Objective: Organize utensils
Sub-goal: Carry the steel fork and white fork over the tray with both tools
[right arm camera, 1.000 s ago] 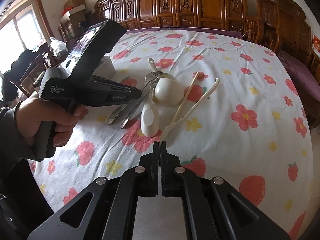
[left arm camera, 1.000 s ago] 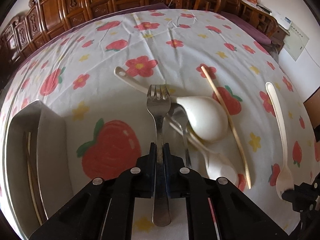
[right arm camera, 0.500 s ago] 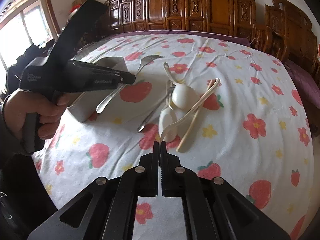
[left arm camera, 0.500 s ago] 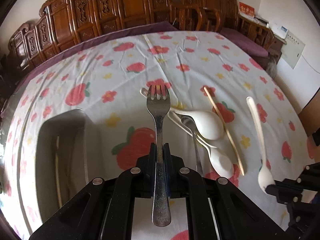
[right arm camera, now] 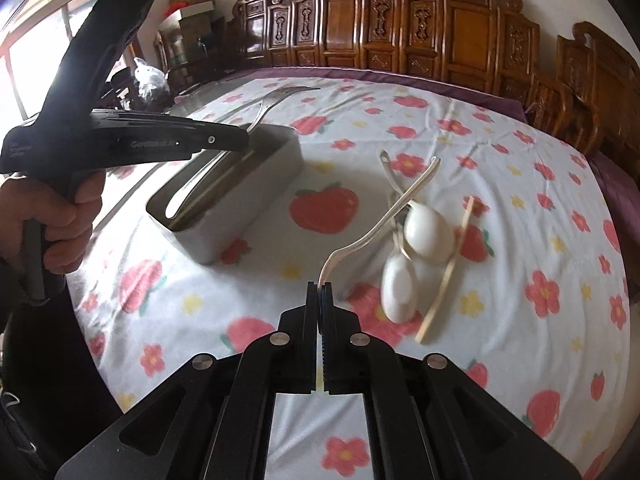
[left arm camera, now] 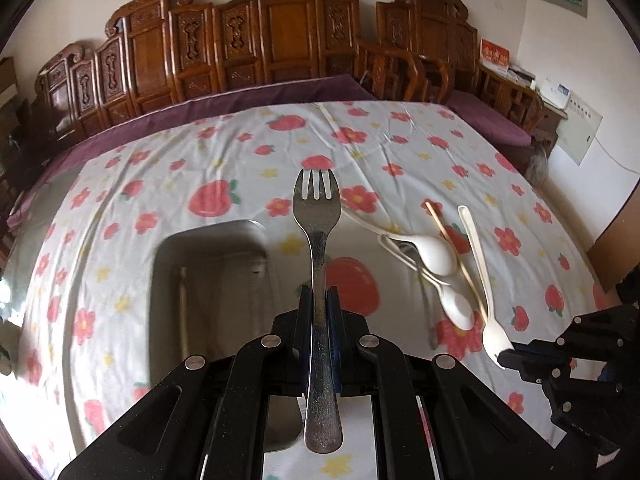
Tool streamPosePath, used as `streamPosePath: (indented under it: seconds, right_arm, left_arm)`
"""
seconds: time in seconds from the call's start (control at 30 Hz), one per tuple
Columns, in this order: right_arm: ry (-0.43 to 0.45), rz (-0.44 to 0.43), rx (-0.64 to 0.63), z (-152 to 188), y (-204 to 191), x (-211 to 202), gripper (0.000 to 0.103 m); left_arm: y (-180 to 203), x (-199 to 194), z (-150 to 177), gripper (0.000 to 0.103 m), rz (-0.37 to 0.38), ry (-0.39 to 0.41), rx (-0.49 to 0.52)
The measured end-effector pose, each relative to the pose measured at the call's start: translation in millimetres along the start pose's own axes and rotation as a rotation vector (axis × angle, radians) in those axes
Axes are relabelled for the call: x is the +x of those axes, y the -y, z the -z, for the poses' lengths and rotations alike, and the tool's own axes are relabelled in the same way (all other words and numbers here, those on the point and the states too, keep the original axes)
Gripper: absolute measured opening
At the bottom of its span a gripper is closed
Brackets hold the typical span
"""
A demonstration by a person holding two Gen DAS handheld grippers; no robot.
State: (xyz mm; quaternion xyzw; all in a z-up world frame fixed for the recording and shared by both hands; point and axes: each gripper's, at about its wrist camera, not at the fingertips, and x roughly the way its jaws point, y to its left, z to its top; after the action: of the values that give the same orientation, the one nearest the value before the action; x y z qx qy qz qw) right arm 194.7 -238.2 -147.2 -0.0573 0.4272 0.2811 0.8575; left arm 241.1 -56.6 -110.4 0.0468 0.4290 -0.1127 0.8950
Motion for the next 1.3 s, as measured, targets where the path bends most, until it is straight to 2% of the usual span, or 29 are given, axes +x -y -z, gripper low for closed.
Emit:
streamPosePath:
  seconds: [0.37, 0.8, 0.87, 0.97, 1.1, 1.3]
  right_arm:
    - [0.009, -0.04, -0.016, -37.3, -46.9, 21.7, 0.002]
    - [-0.019, -0.053, -0.054, -60.9, -84.0, 42.3, 0.002]
    - [-0.023, -0.05, -0.062, -63.6, -88.6, 44.6, 0.002]
    - [-0.024, -0.046, -0.067, -67.1, -94.1, 48.8, 0.002]
    - [-0.024, -0.05, -0.064, -70.2, -101.7, 56.7, 0.002]
    - [-0.035, -0.071, -0.093, -77.9, -120.2, 71.2, 0.003]
  left_arm:
    - [-63.4, 3.3, 16.7, 0.007, -0.018, 0.009, -0.065]
    - [-91.2, 24.4, 37.7, 0.007, 0.027, -0.014, -0.137]
    - [-92.7, 23.8, 38.6, 0.007, 0.027, 0.001, -0.136]
    - [-92.9, 20.8, 38.4, 0.014, 0.005, 0.025, -0.11]
    - [-103.4, 13.1, 35.8, 0.015, 0.014, 0.046, -0.13]
    - [-122.1, -5.2, 27.5, 0.016, -0.043, 0.112, -0.112]
